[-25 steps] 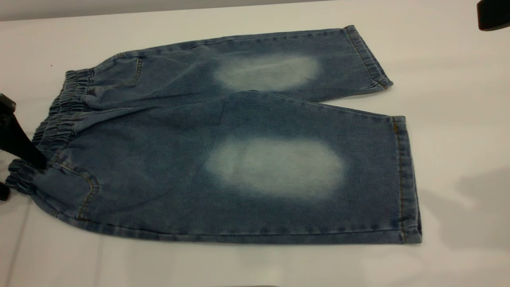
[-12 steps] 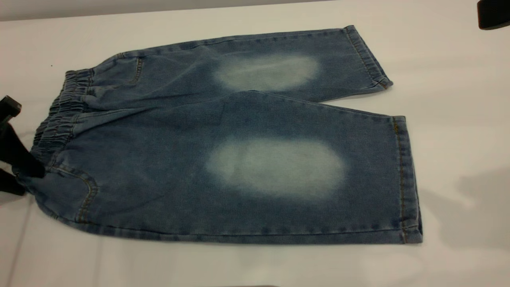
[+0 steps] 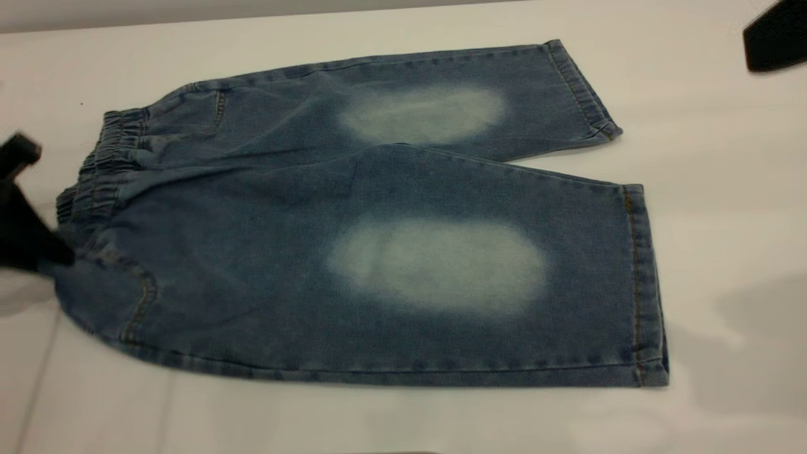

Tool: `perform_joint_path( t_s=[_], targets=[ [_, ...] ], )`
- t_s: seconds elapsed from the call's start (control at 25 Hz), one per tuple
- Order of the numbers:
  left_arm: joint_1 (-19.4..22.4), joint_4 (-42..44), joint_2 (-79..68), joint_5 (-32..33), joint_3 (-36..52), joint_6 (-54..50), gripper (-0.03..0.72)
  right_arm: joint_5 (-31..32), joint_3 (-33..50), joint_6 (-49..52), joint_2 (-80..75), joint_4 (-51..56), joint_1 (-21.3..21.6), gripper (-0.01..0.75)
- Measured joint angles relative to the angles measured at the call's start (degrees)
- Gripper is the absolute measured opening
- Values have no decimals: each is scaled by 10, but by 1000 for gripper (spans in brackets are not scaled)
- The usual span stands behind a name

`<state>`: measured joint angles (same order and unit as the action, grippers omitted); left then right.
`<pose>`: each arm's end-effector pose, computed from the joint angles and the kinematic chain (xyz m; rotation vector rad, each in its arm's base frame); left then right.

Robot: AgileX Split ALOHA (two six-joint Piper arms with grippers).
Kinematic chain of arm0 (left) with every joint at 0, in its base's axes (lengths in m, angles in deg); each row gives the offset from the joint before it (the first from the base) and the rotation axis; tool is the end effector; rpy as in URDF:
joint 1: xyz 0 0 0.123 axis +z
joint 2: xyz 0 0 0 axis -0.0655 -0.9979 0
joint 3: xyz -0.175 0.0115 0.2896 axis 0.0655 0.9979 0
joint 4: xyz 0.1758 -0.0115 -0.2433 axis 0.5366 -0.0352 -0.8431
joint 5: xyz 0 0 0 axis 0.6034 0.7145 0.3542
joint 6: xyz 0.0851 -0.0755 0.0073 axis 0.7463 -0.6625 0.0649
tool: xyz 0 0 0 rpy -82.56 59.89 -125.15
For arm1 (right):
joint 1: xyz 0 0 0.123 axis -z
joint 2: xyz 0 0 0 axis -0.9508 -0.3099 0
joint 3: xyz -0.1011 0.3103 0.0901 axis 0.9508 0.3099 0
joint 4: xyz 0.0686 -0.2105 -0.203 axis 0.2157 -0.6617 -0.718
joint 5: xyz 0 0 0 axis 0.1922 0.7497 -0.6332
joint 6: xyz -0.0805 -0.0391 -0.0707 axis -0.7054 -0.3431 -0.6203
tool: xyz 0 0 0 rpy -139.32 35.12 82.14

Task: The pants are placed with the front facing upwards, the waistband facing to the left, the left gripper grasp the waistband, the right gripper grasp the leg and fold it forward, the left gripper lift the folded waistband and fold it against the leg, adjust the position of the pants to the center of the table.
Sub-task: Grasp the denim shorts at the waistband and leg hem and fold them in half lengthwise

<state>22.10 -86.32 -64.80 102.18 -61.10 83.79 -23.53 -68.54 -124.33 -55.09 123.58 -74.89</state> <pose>0.3500 0.0686 0.0463 -0.6289 2.9139 -0.6007 0.2066 0.0665 0.2169 -0.0263 2.4744 0.7437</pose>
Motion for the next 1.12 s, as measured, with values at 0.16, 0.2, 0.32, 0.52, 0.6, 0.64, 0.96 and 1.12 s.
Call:
perform_joint_path(
  t_s=[0.16,0.2,0.32,0.52,0.6,0.64,0.96,1.12],
  targets=[
    [-35,-19,51,11,0,20,78,2,46,2,-21,23,0,468],
    [-44,-20,61,11,0,21,78,3,58,1,-30,36,0,468],
    [-66,-20,86,12,1,22,77,8,80,-9,-64,71,0,468],
    [-81,-18,110,18,2,22,77,12,83,-42,-142,121,0,468],
    [-81,-18,119,22,2,22,77,14,83,-69,-184,146,0,468],
    [-81,-18,123,23,2,22,77,17,83,-85,-203,161,0,468],
    [-81,-16,188,49,1,22,76,44,80,-242,-372,296,0,468],
    [-81,-16,199,56,1,22,77,72,78,-326,-451,380,0,468]
  ],
)
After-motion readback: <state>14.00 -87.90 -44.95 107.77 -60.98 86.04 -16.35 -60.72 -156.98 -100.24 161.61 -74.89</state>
